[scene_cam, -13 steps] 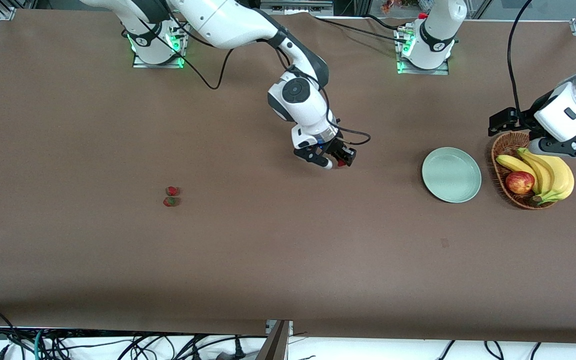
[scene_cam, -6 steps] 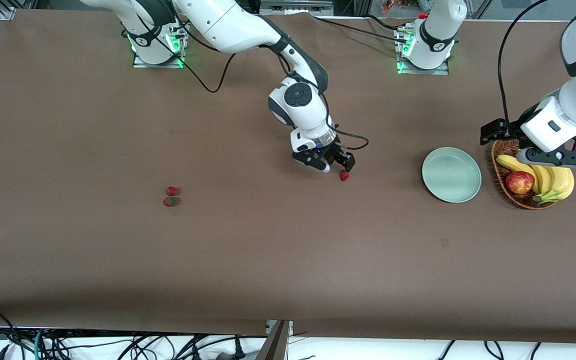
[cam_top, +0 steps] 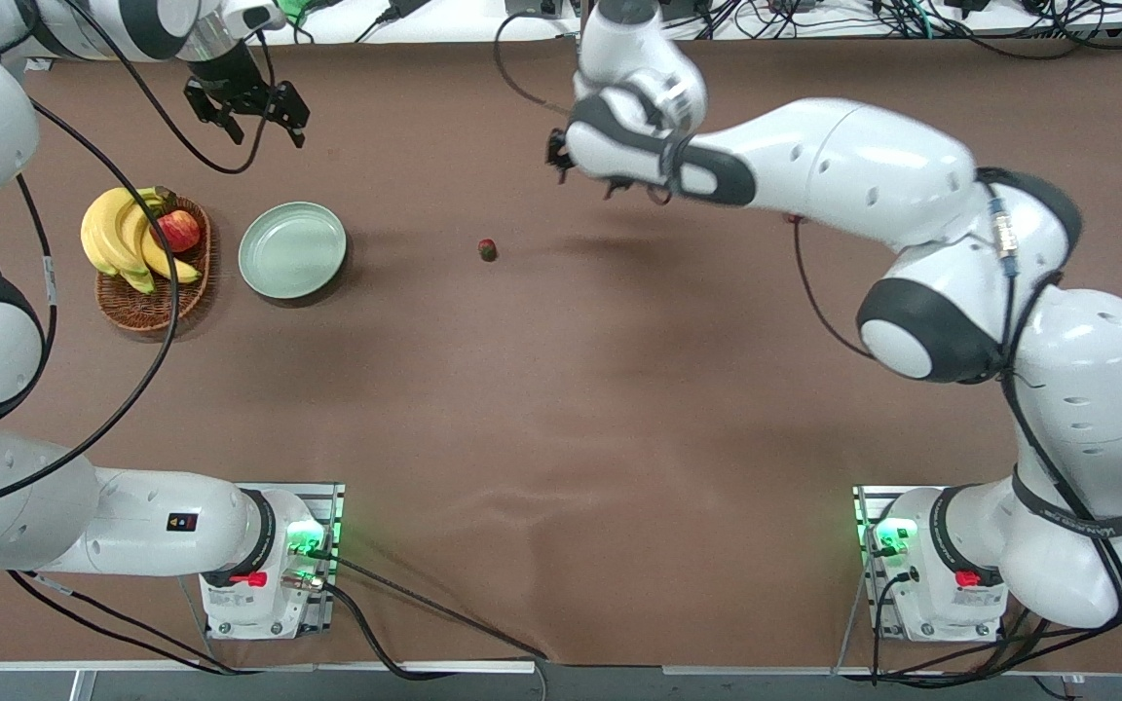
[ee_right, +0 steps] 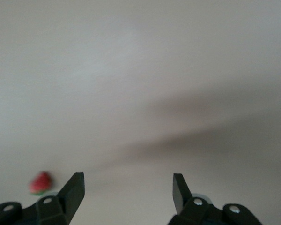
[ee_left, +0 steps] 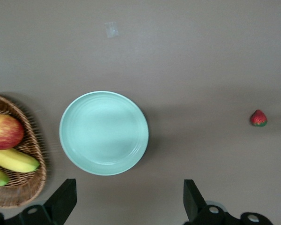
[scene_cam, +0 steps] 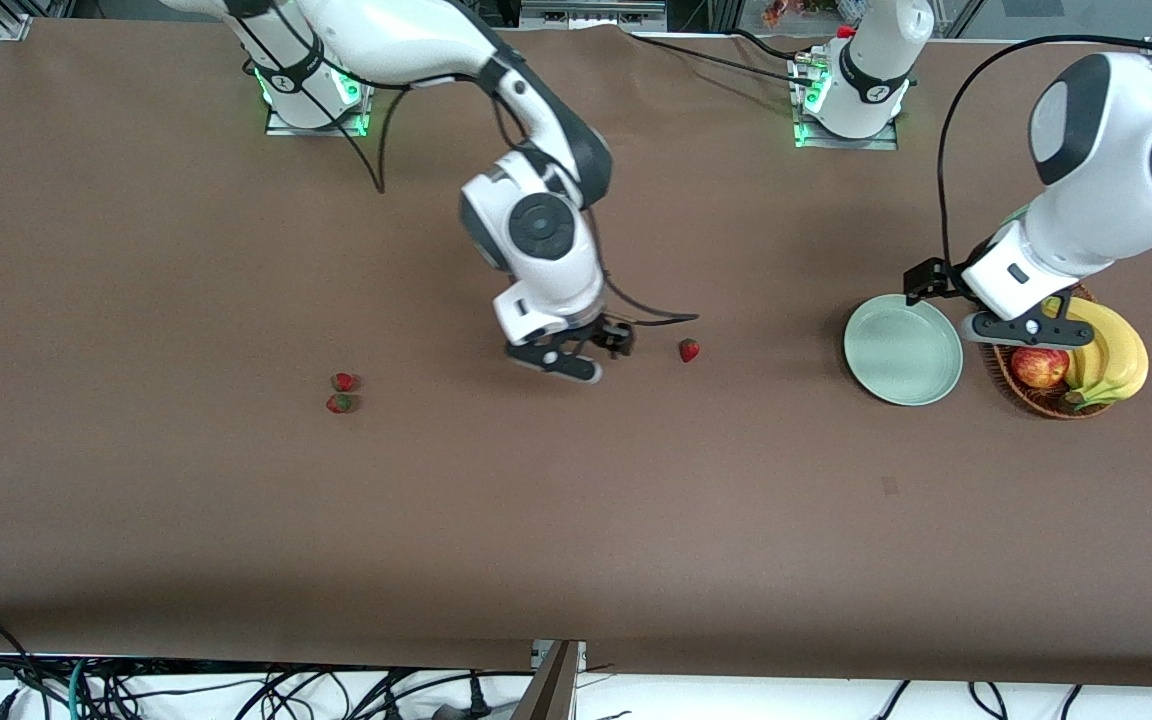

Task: Collect all strawberries into plate
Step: 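Grasp the strawberry with the left gripper while the right gripper returns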

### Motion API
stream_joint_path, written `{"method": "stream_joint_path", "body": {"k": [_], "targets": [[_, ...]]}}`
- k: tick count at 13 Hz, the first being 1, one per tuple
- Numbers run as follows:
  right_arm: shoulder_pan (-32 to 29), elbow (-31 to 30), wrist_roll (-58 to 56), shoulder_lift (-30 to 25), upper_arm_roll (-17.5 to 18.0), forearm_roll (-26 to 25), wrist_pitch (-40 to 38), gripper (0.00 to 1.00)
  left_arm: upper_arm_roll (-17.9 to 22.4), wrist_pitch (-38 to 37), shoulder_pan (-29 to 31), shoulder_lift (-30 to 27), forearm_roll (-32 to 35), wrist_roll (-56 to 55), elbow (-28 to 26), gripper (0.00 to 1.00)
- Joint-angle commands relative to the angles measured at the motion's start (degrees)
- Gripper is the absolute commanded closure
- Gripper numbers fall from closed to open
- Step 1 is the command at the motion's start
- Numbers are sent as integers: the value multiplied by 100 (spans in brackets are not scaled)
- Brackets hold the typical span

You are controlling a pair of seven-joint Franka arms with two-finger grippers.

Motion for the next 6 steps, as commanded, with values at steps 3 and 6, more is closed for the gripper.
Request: {"method": "stream_joint_path", "body": {"k": [3, 6], "targets": [[-96, -921, -3109, -659, -1313, -9, -780, 16, -1007, 1128, -75, 277, -71, -1662, -468, 0], [-131, -1809, -4185, -828, -1834, 52, -238, 16, -1817, 1946, -75, 866, 16, -2921, -442, 0]]}}
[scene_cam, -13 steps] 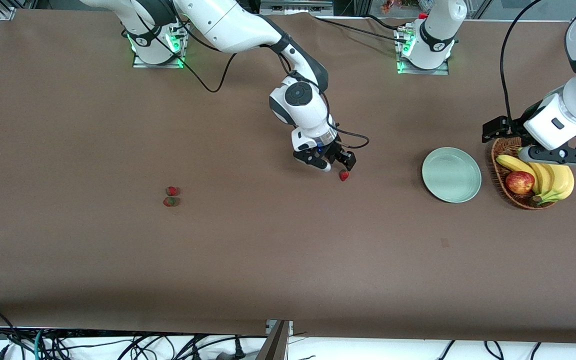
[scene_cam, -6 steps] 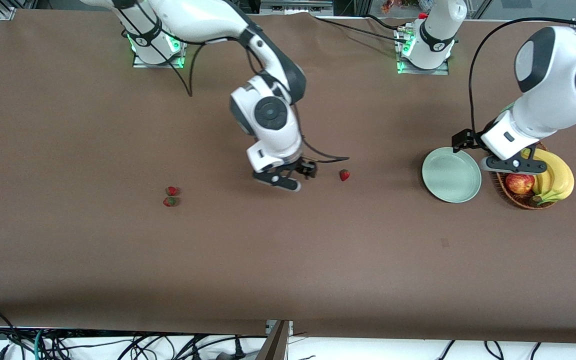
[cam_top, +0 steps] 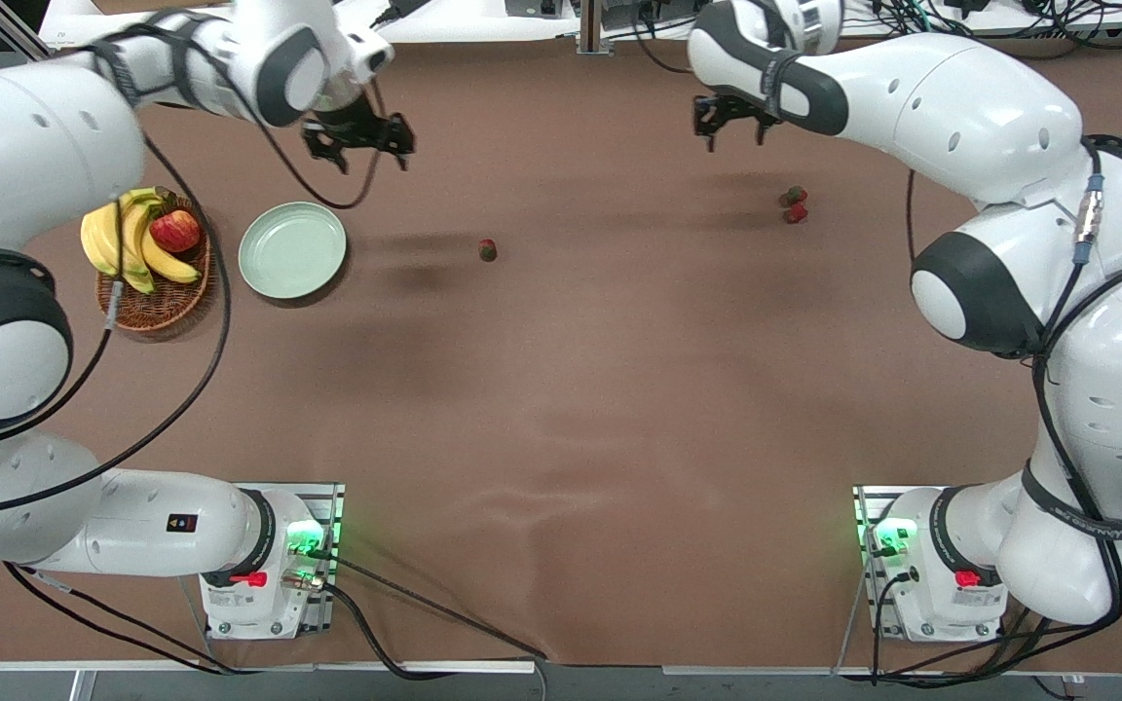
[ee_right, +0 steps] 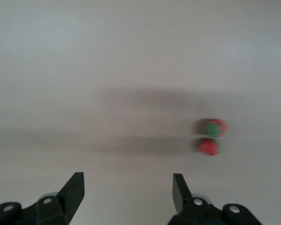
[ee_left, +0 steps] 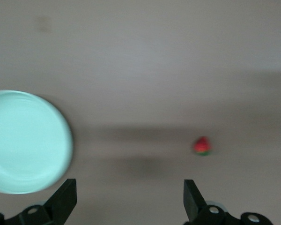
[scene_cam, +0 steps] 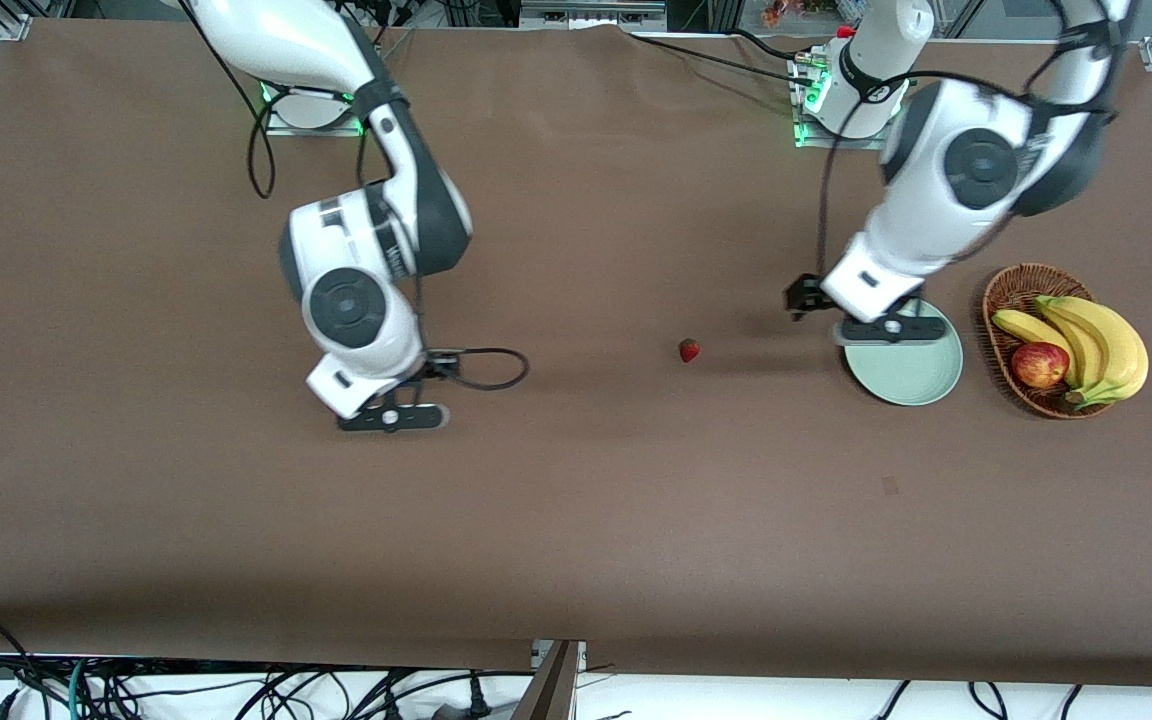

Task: Collect all strawberries into plate
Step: 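Grasp the strawberry with the left gripper while the right gripper returns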

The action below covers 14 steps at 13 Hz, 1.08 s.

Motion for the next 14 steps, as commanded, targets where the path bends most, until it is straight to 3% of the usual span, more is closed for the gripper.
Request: {"method": "stream_joint_path", "body": {"k": [1, 5, 9, 11, 14], "targets": [[-96, -958, -703, -252, -178, 43, 763, 16, -494, 604, -15, 555, 154, -908, 80, 0], [-580, -1758, -1785, -217, -169, 524, 1723, 16, -1084, 1316, 28, 1381, 971, -1815, 72, 0], [-669, -1909, -1997, 3, -161, 956, 2067, 17, -1059, 1818, -33, 2260, 1621, -1965, 141, 0], [-696, -1918, -2084, 108, -143, 1219, 2076, 19, -1041, 1819, -68, 2332, 1955, -2316, 212, 0], [-739, -1918, -2374, 275, -143, 1229, 2356, 24, -875, 1828, -191, 2691, 2097, -2449, 475, 0]]}}
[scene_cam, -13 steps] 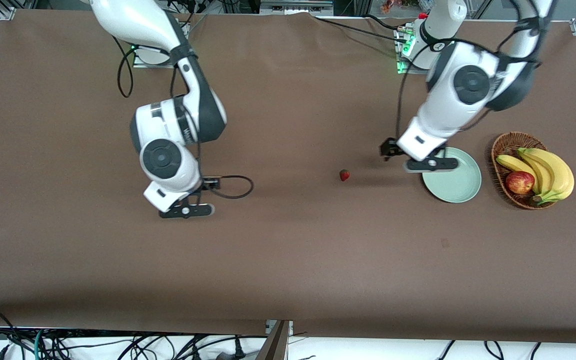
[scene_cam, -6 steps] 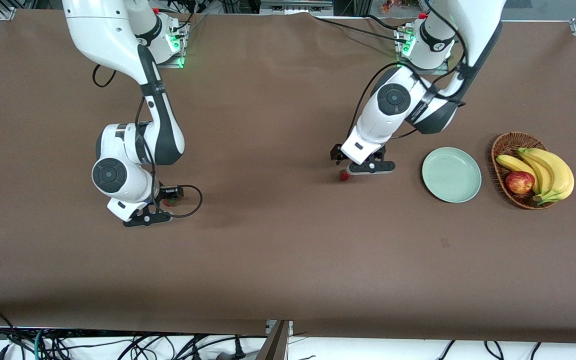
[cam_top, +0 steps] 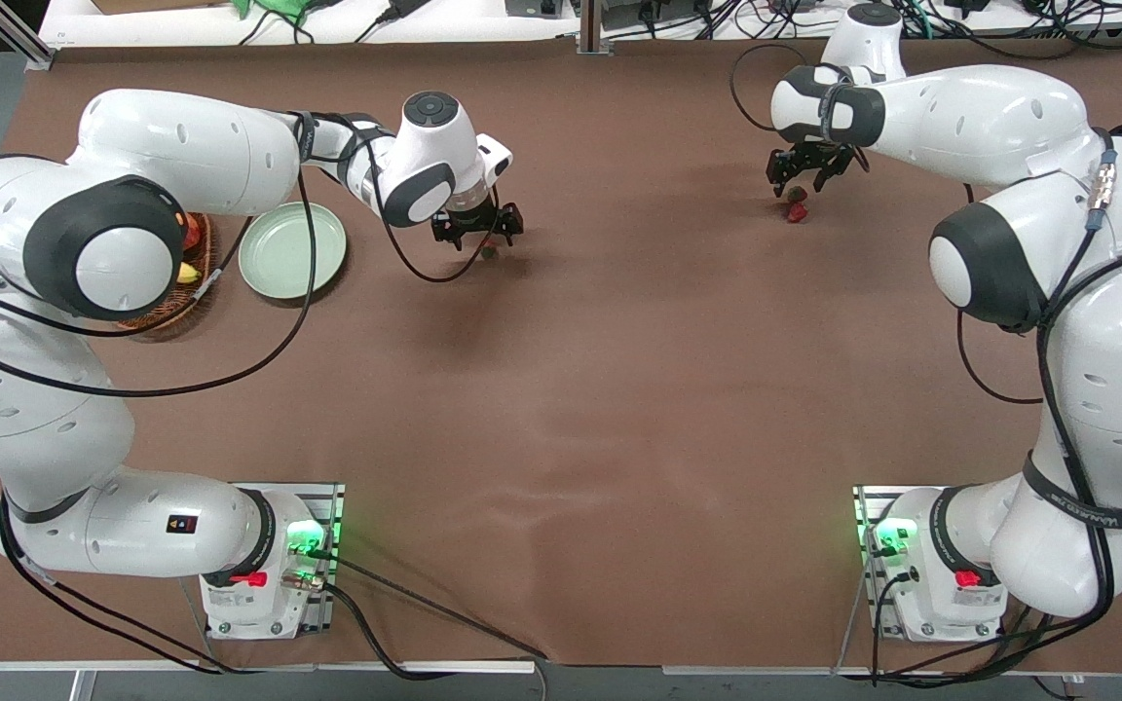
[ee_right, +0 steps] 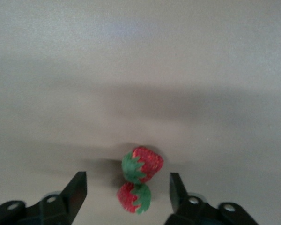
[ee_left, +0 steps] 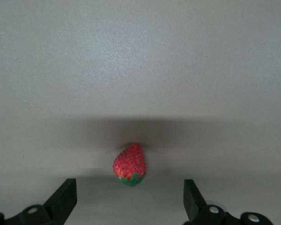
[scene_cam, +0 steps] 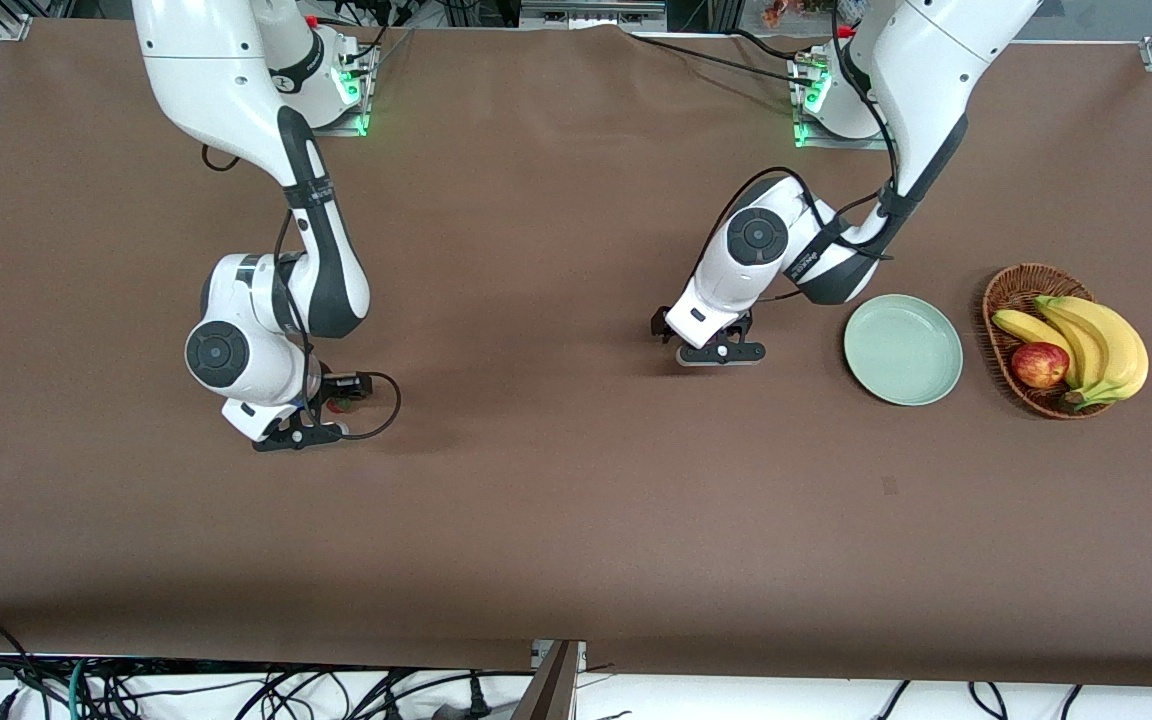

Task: Collect all strawberries into plate
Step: 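Grasp the strawberry with the left gripper while the right gripper returns, then move the left gripper to the plate while the right gripper grasps a strawberry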

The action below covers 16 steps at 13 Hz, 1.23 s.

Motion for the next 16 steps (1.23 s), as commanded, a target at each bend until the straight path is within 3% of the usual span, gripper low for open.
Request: {"method": "stream_joint_path", "body": {"k": [1, 4, 6, 9, 12, 15, 16], "targets": [[-104, -101, -370, 77, 69, 162, 285, 25, 197, -27, -104, 449, 372, -184, 487, 0], [-131, -101, -388, 78, 69, 162, 276, 31, 233, -27, -103, 503, 506, -315, 524, 1], [-131, -110, -388, 86, 69, 171, 276, 40, 242, -27, -165, 503, 515, -526, 524, 26], [-131, -154, -397, 78, 78, 240, 285, 50, 242, -53, -331, 460, 523, -842, 489, 29], [-131, -154, -449, 69, 78, 259, 250, 56, 242, -88, -350, 407, 532, -895, 428, 41], [-105, -23, -449, -115, 87, 259, -82, 61, 225, -97, -315, 380, 523, -913, 427, 82], [-87, 143, -432, -151, 87, 267, -284, 61, 225, -97, -306, 380, 523, -965, 445, 89]]}}
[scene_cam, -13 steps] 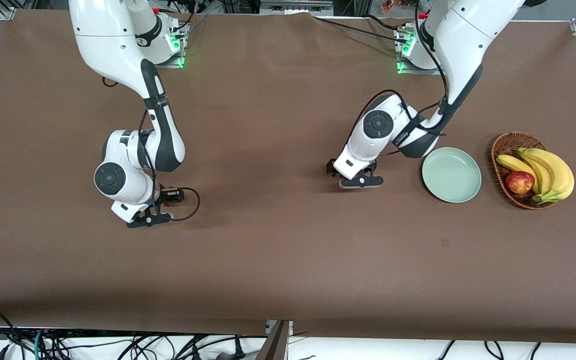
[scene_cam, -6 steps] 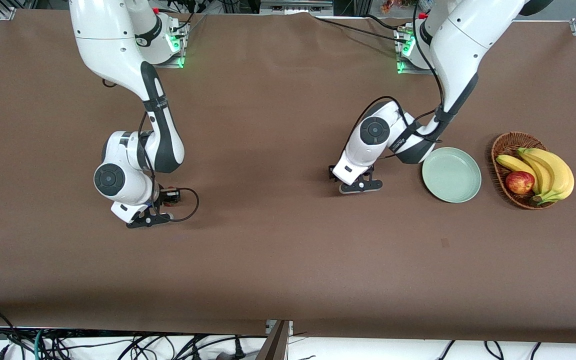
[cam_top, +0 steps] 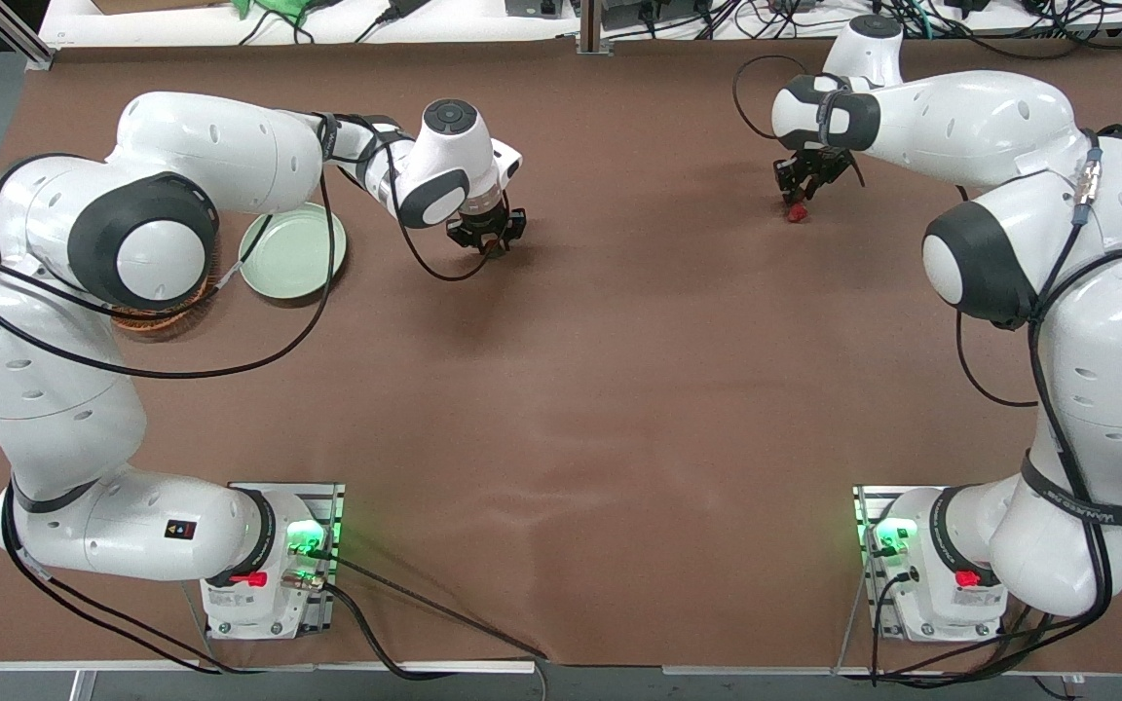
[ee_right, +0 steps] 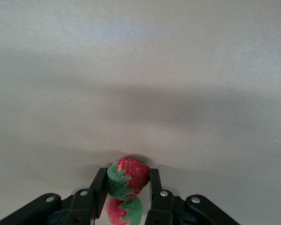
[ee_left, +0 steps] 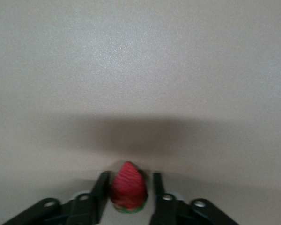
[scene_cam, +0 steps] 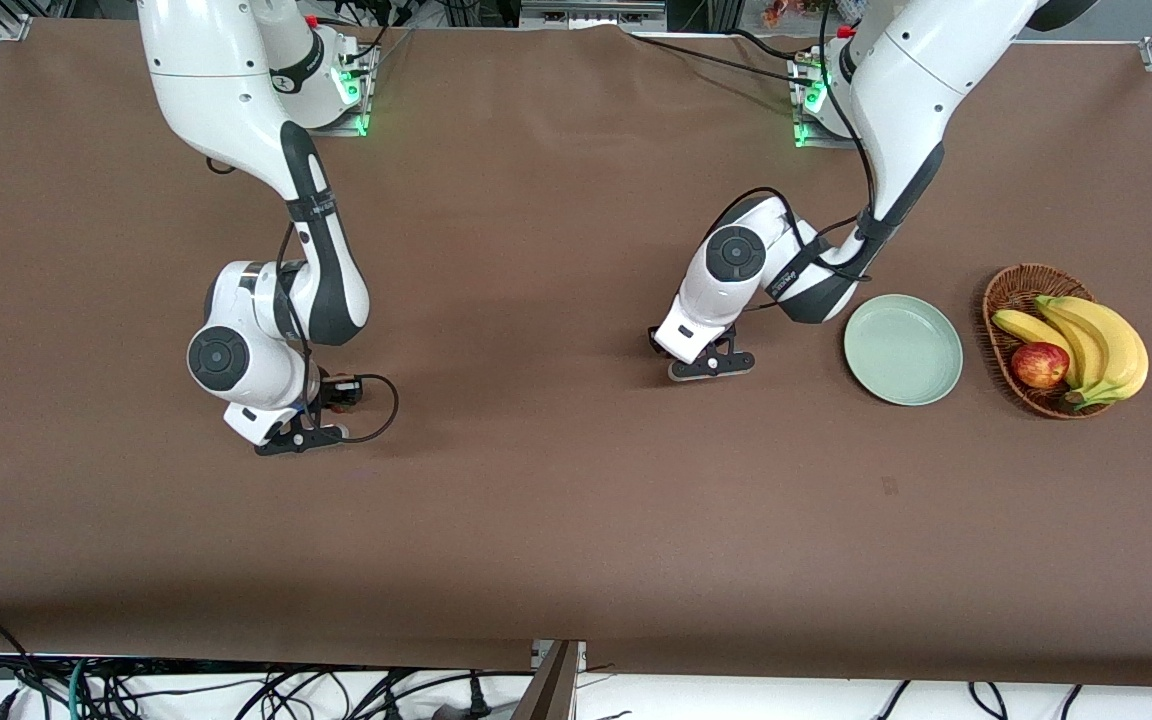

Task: Collect all strawberries into plate
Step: 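Move the left gripper to the plate while the right gripper grasps a strawberry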

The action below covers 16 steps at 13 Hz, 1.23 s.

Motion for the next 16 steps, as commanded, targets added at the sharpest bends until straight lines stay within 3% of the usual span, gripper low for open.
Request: {"method": "stream_joint_path", "body": {"k": [1, 4, 6, 8, 12, 14, 16], "targets": [[-14, 326, -113, -253, 49, 135, -620, 61, 0, -128, 0, -102, 176, -228, 46, 94], [-6, 827, -104, -262, 49, 161, -1201, 61, -96, -1170, 192, -662, -121, -123, 274, 98], [-5, 1143, 132, -253, 49, 476, -1570, 61, -499, -1743, 823, -1084, -866, 646, 493, 100], [47, 1416, 501, -244, 58, 574, -1817, 61, -274, -2280, 958, -1454, -1386, 1517, 556, 100], [538, 1532, 1957, -227, 303, 889, -1704, 61, 1270, -3045, 748, -2017, -2073, 3808, 495, 99], [784, 1601, 2836, -174, 549, 1049, -1179, 61, 2202, -3283, 598, -2176, -2416, 5126, 398, 98], [1092, 1620, 3838, -60, 786, 1049, -590, 61, 2888, -3266, 598, -2238, -2513, 6253, 144, 97]]}}
